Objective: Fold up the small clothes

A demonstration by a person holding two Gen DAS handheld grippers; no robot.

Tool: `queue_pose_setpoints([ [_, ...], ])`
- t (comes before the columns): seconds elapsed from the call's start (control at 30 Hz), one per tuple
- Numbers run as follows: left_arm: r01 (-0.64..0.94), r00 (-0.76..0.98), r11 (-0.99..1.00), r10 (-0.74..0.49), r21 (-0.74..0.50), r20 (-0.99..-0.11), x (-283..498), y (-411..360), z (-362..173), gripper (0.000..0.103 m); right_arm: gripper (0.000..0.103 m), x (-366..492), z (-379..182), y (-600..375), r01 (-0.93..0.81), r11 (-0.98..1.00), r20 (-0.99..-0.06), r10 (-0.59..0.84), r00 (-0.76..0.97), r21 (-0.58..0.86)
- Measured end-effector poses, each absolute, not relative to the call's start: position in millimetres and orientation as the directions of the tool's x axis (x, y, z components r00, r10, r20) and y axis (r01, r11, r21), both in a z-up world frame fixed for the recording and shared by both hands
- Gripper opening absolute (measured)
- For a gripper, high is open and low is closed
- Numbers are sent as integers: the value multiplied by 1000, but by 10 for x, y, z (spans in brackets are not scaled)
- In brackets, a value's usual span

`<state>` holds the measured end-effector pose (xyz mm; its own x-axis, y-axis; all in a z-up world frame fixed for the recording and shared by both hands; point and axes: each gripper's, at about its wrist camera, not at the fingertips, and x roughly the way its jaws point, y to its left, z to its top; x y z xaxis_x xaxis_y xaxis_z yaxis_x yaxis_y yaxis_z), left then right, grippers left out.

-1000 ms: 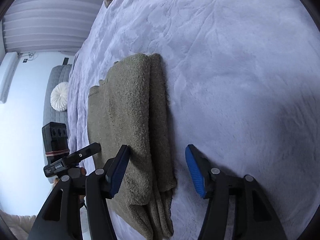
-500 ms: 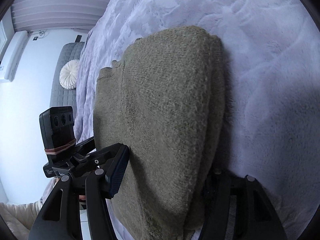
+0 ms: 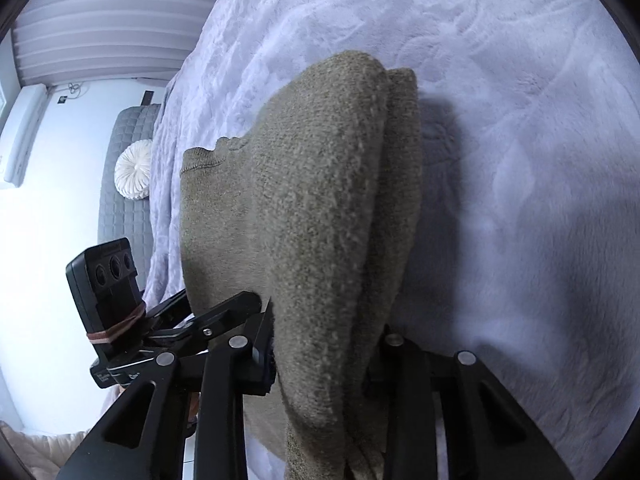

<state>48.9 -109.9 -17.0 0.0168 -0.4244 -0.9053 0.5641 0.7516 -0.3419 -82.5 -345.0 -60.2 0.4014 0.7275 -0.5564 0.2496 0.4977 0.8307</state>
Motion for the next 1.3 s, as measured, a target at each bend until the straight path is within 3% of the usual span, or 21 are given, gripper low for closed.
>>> queue_pose_setpoints([
  [0.53, 582, 3, 695, -521, -422, -854, 32, -248, 754, 69, 32, -1103, 254, -2765, 173, 387, -423, 795, 434, 906],
  [0.73, 554, -20, 708, -514, -438, -857, -220, 312, 910, 69, 32, -1316, 299, -2313, 207, 289, -352, 834, 425, 935],
  [0.9, 501, -40, 751, -475, -430, -879, -463, 663, 699, 70, 32, -1485, 76, -1966, 274, 226, -324, 859, 397, 935],
  [1.0, 484, -15, 798, -402, -358, -916, -548, 773, 389, 70, 32, -1435, -151, -1750, 295, 296, -391, 851, 351, 909],
  [1.07, 462, 28, 846, -312, -265, -950, -559, 883, 183, 70, 33, -1353, -322, -1738, 322, 427, -517, 807, 288, 845],
  [1.13, 448, 81, 881, -209, -151, -975, -555, 1024, 57, 70, 38, -1243, -421, -1778, 334, 609, -688, 691, 223, 720],
  [1.17, 440, 90, 888, -192, -134, -977, -559, 1118, 36, 76, 48, -1210, -412, -1823, 332, 682, -756, 621, 208, 651],
  [1.2, 423, 91, 894, -201, -145, -975, -563, 1197, 41, 84, 50, -1187, -378, -1867, 323, 744, -810, 552, 197, 585],
  [1.3, 391, 109, 911, -184, -128, -977, -590, 1389, 93, 84, 50, -1245, -240, -2005, 304, 822, -875, 434, 213, 482],
])
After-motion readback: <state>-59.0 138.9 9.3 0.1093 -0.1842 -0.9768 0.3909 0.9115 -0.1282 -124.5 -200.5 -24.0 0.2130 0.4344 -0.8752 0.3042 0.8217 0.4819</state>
